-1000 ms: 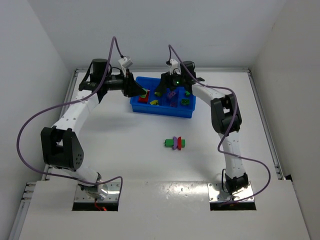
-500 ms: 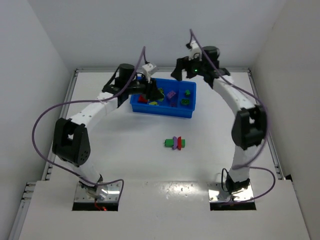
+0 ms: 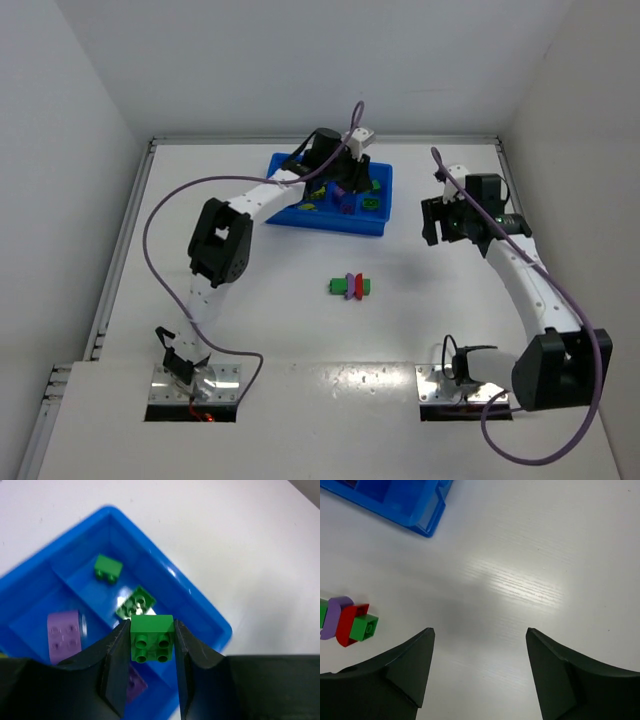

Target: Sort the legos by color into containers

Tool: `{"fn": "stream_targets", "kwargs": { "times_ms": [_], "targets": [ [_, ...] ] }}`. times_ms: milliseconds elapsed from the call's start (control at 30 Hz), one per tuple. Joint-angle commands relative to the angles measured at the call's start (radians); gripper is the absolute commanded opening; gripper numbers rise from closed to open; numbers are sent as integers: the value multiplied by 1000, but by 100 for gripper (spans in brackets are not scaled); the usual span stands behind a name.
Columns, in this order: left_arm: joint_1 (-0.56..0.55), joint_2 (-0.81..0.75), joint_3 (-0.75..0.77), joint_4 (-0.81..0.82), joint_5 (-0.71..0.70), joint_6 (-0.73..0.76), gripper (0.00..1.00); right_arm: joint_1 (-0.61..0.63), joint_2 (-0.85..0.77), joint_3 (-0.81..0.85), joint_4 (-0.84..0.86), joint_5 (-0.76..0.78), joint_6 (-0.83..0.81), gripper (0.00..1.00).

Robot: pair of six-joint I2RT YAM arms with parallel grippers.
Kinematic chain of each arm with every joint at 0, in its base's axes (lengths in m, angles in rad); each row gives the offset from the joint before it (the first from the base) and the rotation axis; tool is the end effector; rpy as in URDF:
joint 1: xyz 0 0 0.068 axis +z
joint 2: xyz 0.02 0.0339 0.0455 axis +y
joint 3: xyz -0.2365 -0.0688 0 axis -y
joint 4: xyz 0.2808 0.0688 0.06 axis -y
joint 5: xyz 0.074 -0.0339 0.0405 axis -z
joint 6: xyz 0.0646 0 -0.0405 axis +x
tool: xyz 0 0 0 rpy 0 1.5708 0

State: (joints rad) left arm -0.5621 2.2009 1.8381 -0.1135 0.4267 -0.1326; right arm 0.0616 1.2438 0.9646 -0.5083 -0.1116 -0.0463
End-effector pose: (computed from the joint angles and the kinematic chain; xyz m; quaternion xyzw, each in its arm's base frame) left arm 0.4606 -0.3217 0.2001 0.2855 0.7919 -0.3431 0.4166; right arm 0.3269 0.0274 0.2198 -0.0710 0.9204 0.0545 0.3807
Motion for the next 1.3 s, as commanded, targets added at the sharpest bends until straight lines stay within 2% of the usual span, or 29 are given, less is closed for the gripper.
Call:
{"fn": "stream_targets", "kwargs": {
  "times_ms": [0, 67, 167, 233, 300, 333, 367, 467, 567, 600, 633, 700, 767, 800, 833, 867, 933, 1033, 1167, 1267],
  "targets": [
    [-25, 98, 163, -9, -51, -21, 27, -16, -80, 2, -24, -22, 23, 73],
    [-25, 147, 214, -20, -60, -30, 46, -25, -101, 2, -42, -34, 23, 64],
    [-35, 161, 224, -20, -126, -30, 76, -25, -101, 2, -53, -52, 23, 63],
    [-44, 161, 234, -20, -213, -39, 85, -25, -101, 2, -62, -89, 23, 69],
    [-44, 152, 247, -11, -287, -55, 86, -8, -101, -7, -53, -99, 39, 78],
    [-44, 126, 260, -11, -313, -82, 97, -8, -101, -7, -30, -77, 83, 84],
    [-44, 109, 260, -11, -331, -82, 100, 3, -101, -7, -30, -77, 98, 89],
    [-24, 4, 260, -11, -292, -103, 100, 12, -75, 23, -30, -144, 83, 95],
    [51, -106, 245, -41, -162, -131, 100, 43, -31, 89, -71, -253, -22, 98],
    [70, -137, 190, -41, -75, -131, 100, 52, 29, 149, -146, -308, -48, 100],
    [88, -170, 150, -41, -34, -121, 100, 52, 29, 163, -147, -342, -76, 100],
    [113, -229, 83, -67, -34, -59, 100, 73, 60, 174, -159, -381, -128, 100],
    [122, -326, -17, -121, -146, 5, 100, 105, 78, 174, -159, -393, -148, 93],
    [142, -370, -72, -121, -178, 54, 100, 150, 78, 146, -159, -405, -186, 82],
    [151, -418, -189, -121, -218, 76, 100, 174, 78, 131, -159, -405, -213, 77],
    [162, -510, -244, -103, -218, 96, 100, 200, 78, 116, -159, -395, -240, 75],
    [197, -593, -378, -94, -160, 154, 100, 263, 89, 68, -168, -386, -332, 75],
    [231, -711, -477, -161, -4, 241, 100, 323, 89, -15, -148, -363, -456, 75],
    [240, -799, -556, -277, 96, 271, 100, 408, 110, -107, -90, -251, -630, 75],
    [240, -817, -574, -287, 119, 257, 100, 434, 146, -130, -49, -159, -676, 75]
  ]
}}
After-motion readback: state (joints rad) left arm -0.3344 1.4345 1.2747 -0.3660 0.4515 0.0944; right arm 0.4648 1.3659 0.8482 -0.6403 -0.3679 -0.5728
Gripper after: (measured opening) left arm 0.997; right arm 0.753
